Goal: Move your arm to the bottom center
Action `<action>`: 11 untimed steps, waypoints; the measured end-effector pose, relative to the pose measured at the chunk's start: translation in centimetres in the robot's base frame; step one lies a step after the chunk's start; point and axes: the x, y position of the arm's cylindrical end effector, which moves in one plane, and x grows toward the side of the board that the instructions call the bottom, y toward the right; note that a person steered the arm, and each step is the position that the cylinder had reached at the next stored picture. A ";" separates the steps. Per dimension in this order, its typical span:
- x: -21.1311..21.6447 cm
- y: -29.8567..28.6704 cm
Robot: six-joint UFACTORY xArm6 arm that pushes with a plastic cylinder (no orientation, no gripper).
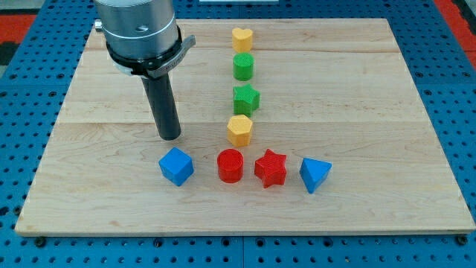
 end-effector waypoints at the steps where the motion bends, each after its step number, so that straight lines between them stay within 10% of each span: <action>1: -0.4 -0.4; 6: -12.2 -1.2; 9: 11.3 -2.0; 11: 13.7 14.0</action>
